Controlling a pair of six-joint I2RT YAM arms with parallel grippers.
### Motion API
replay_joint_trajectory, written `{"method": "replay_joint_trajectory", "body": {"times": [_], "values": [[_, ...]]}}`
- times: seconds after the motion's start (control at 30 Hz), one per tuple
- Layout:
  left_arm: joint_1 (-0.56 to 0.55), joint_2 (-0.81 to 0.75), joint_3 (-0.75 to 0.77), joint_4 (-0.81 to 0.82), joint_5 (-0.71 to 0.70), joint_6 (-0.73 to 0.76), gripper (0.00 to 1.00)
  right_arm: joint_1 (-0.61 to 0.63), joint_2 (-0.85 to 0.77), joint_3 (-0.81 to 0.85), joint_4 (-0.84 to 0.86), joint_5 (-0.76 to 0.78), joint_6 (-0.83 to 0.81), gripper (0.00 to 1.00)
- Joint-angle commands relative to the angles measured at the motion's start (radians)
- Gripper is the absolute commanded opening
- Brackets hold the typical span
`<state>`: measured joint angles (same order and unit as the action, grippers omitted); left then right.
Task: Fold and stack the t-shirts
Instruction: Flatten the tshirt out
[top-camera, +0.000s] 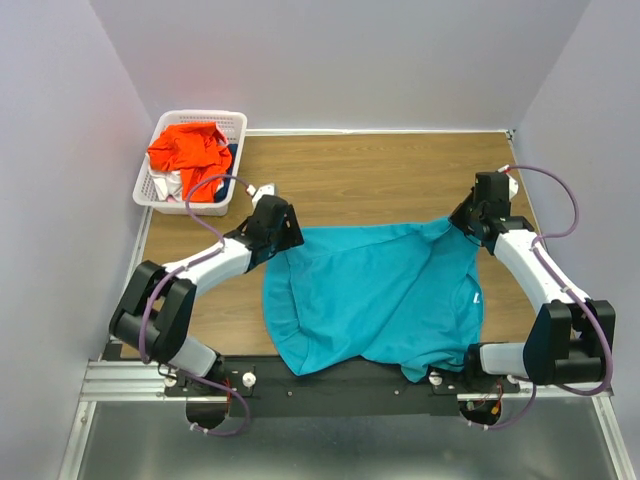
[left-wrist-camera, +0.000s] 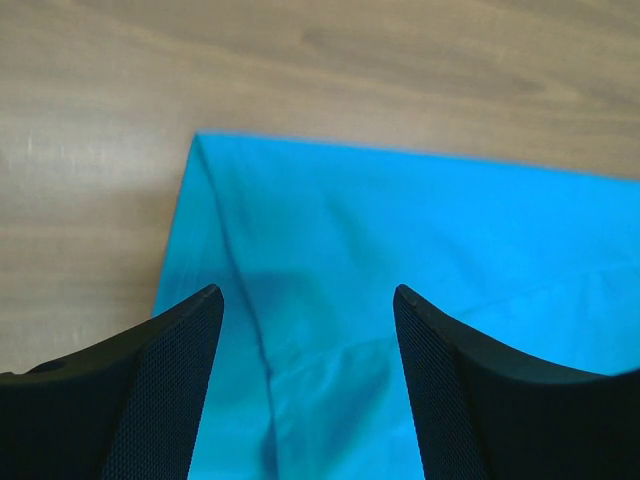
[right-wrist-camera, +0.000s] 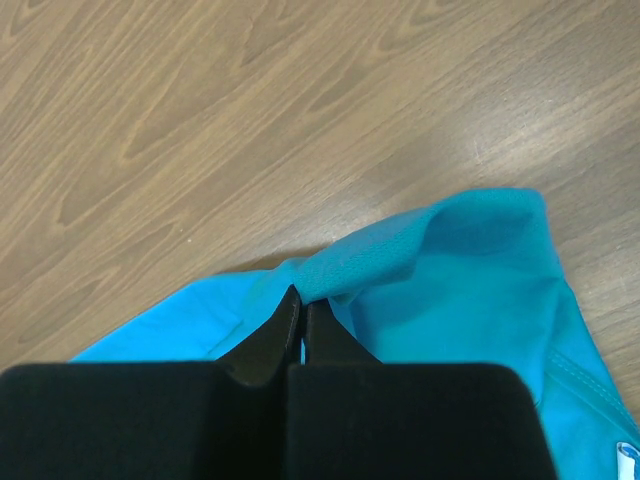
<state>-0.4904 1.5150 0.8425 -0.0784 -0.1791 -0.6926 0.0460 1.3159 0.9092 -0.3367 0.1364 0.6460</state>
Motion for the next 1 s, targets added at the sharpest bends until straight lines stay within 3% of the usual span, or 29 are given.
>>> {"method": "replay_joint_trajectory", "body": {"times": [0.0,0.23,0.7,0.97], "values": [[-0.002,-0.075,-0.103,0.040,0.096,-0.034,0.77,-0.001,-0.007,0.003,0.025,0.006,-0.020,0.01],[-0.013,-0.098,-0.187,0.104,0.220,-0.038,0.77,-0.003,0.002,0.007,0.025,0.003,-0.022,0.01],[-0.043,-0.027,-0.204,0.080,0.231,-0.064,0.71,-0.003,0.006,0.005,0.025,0.003,-0.025,0.01],[-0.057,-0.027,-0.197,0.080,0.240,-0.081,0.53,-0.003,0.002,0.003,0.025,0.005,-0.023,0.01]]}}
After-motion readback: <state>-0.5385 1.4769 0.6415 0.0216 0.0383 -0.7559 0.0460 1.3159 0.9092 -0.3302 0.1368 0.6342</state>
